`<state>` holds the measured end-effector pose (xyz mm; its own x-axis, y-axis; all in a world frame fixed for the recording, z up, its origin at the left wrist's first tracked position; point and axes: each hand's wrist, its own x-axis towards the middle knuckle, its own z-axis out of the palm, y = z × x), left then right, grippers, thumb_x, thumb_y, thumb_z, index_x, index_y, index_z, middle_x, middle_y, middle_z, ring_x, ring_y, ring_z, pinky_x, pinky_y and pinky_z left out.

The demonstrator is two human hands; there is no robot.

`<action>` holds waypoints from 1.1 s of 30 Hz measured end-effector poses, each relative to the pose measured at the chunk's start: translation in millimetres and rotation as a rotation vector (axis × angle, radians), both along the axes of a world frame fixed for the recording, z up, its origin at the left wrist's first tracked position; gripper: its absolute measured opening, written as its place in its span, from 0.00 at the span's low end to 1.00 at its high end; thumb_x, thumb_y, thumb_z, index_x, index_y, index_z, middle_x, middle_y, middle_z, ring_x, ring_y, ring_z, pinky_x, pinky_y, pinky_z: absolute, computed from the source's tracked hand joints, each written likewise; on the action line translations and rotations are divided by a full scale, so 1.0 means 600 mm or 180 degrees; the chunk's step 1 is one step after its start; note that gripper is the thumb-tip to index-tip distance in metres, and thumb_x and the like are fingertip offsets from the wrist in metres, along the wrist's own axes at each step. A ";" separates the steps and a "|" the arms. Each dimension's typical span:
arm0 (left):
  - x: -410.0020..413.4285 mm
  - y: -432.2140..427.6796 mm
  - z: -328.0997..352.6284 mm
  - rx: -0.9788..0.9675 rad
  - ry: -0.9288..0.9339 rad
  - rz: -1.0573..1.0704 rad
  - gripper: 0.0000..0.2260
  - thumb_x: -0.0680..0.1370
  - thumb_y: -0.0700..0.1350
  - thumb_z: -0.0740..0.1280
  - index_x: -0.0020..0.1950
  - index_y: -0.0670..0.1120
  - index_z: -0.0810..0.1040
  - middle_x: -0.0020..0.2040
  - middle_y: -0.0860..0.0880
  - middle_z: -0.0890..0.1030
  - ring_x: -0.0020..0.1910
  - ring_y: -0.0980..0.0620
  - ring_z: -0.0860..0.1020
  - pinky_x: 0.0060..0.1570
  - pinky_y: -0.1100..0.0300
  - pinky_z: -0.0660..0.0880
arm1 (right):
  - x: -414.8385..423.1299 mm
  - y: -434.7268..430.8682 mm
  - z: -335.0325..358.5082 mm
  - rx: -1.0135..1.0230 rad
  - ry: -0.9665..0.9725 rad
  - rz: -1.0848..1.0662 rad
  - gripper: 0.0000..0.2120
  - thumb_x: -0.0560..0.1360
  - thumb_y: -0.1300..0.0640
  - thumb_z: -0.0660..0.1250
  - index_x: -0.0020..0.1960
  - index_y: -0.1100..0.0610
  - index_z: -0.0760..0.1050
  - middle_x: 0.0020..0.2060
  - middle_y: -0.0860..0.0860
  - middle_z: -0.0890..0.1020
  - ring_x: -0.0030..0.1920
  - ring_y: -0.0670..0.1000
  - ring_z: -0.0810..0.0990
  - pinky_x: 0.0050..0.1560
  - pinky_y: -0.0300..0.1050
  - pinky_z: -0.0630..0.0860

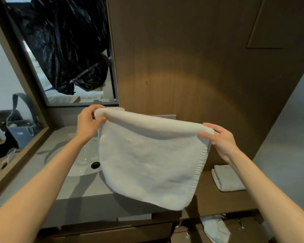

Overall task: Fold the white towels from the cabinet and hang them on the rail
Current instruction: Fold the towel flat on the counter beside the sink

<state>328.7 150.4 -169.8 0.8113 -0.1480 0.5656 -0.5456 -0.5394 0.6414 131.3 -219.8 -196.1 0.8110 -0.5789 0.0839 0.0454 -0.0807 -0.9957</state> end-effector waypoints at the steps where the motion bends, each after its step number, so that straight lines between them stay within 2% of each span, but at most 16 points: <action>1: 0.013 -0.004 0.005 0.0013 -0.0046 -0.0010 0.15 0.73 0.37 0.71 0.58 0.46 0.78 0.54 0.51 0.79 0.53 0.51 0.74 0.54 0.56 0.72 | 0.017 -0.003 0.003 -0.0133 -0.0059 -0.0145 0.15 0.69 0.59 0.77 0.53 0.50 0.80 0.51 0.46 0.81 0.53 0.46 0.78 0.49 0.41 0.76; 4: 0.059 -0.013 0.021 0.0052 -0.0217 -0.0017 0.15 0.73 0.37 0.71 0.59 0.45 0.78 0.55 0.48 0.79 0.54 0.50 0.74 0.55 0.54 0.72 | 0.074 -0.017 0.021 -0.0492 -0.0241 -0.0384 0.17 0.68 0.57 0.78 0.56 0.51 0.81 0.49 0.43 0.82 0.51 0.44 0.80 0.45 0.35 0.76; 7: 0.103 -0.023 0.042 0.0052 -0.0460 0.0073 0.16 0.73 0.37 0.71 0.60 0.44 0.78 0.55 0.47 0.79 0.53 0.52 0.74 0.54 0.55 0.72 | 0.134 -0.032 0.049 -0.1182 -0.0320 -0.0641 0.15 0.67 0.54 0.78 0.52 0.53 0.81 0.47 0.44 0.82 0.48 0.44 0.81 0.45 0.38 0.79; 11: 0.148 -0.030 0.058 0.0078 -0.0720 0.0231 0.12 0.73 0.38 0.71 0.55 0.44 0.79 0.51 0.46 0.80 0.49 0.54 0.72 0.48 0.57 0.70 | 0.192 -0.048 0.074 -0.2131 -0.0441 -0.0884 0.12 0.68 0.52 0.78 0.48 0.53 0.79 0.43 0.48 0.80 0.40 0.46 0.79 0.36 0.32 0.71; 15: 0.160 -0.024 0.017 0.0143 -0.0661 0.0319 0.09 0.73 0.38 0.71 0.51 0.47 0.76 0.48 0.47 0.78 0.46 0.50 0.73 0.43 0.55 0.71 | 0.211 -0.057 0.035 -0.2704 -0.0227 -0.1058 0.12 0.69 0.49 0.76 0.49 0.50 0.79 0.45 0.52 0.75 0.43 0.48 0.72 0.37 0.34 0.67; 17: 0.150 -0.020 -0.026 0.0316 -0.0527 0.0375 0.10 0.73 0.37 0.71 0.51 0.47 0.75 0.46 0.47 0.76 0.43 0.51 0.72 0.40 0.55 0.69 | 0.201 -0.052 -0.006 -0.2874 -0.0038 -0.1089 0.11 0.69 0.47 0.75 0.48 0.48 0.78 0.44 0.51 0.73 0.42 0.48 0.71 0.35 0.38 0.69; 20: 0.123 -0.009 -0.107 0.0541 -0.0330 0.0409 0.10 0.73 0.37 0.72 0.49 0.46 0.74 0.44 0.47 0.75 0.41 0.50 0.70 0.38 0.57 0.64 | 0.173 -0.034 -0.076 -0.2931 0.0280 -0.0966 0.11 0.69 0.48 0.76 0.48 0.48 0.77 0.43 0.49 0.72 0.41 0.48 0.71 0.33 0.37 0.68; 27: 0.019 0.054 -0.270 0.0743 0.0525 0.0174 0.13 0.70 0.36 0.75 0.44 0.50 0.75 0.40 0.49 0.77 0.39 0.51 0.73 0.35 0.58 0.66 | 0.068 0.014 -0.224 -0.2697 0.1114 -0.0426 0.11 0.69 0.46 0.75 0.48 0.46 0.76 0.43 0.47 0.72 0.38 0.45 0.70 0.32 0.37 0.68; 30: -0.032 0.067 -0.321 0.0760 0.0804 0.0278 0.16 0.67 0.35 0.76 0.43 0.50 0.73 0.39 0.47 0.77 0.37 0.49 0.73 0.35 0.57 0.65 | 0.018 0.038 -0.267 -0.2728 0.1291 -0.0292 0.11 0.69 0.48 0.76 0.46 0.46 0.74 0.41 0.46 0.75 0.39 0.44 0.69 0.32 0.33 0.62; 33: -0.075 0.086 -0.356 0.0818 0.1118 0.0231 0.16 0.68 0.36 0.76 0.42 0.50 0.71 0.40 0.48 0.76 0.40 0.49 0.73 0.35 0.57 0.66 | -0.023 0.055 -0.298 -0.2903 0.1465 -0.0040 0.14 0.68 0.54 0.76 0.43 0.46 0.71 0.40 0.44 0.74 0.41 0.45 0.70 0.33 0.31 0.59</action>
